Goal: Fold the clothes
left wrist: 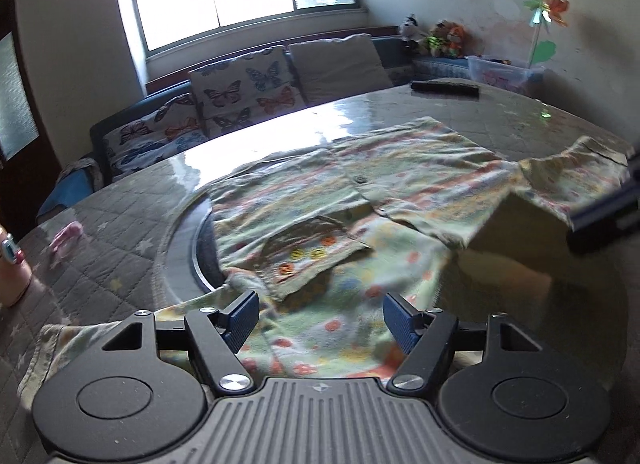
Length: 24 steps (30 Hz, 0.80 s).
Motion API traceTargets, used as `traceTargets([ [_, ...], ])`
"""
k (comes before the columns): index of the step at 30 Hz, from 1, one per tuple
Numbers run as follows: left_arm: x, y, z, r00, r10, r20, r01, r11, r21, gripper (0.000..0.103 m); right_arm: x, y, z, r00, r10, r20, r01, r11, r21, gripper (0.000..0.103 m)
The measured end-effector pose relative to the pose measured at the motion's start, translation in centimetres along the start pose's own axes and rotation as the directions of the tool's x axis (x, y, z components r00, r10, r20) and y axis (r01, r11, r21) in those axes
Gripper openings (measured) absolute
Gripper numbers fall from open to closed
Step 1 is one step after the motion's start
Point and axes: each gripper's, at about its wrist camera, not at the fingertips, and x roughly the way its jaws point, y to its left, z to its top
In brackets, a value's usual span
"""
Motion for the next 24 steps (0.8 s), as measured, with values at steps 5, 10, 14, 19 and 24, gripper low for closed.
traceTargets([
  [5,0.8,-2.0,-0.2,0.999,-0.035,-0.01,0.036,0.997,0.069,0.067,-0.1,-0.6,0.0,1.0,0.011,0.012,-0.011,0.999,0.046,0.004],
  [10,0.1,-2.9,-0.3,0.998,-0.058,0.024,0.054,0.991,0.124,0.067,0.3,-0.6,-0.3,1.0,0.022,0.004,-0.022,0.998,0.057,0.004],
  [14,0.2,-3.7,-0.6,0.996,-0.086,0.019,0.083,0.985,0.152,0.067,0.7,-0.1,-0.3,0.999,0.035,0.002,-0.035,0.999,0.036,0.004],
  [19,-0.9,-4.4,-1.1,0.989,-0.144,0.032,0.137,0.975,0.176,0.069,1.8,0.9,-0.7,0.997,0.062,-0.05,-0.062,0.998,-0.007,0.005],
  [24,-3.1,-2.2,-1.2,0.988,-0.146,0.058,0.135,0.979,0.155,0.073,1.9,1.0,-0.7,0.994,0.092,-0.056,-0.093,0.996,-0.016,0.011],
])
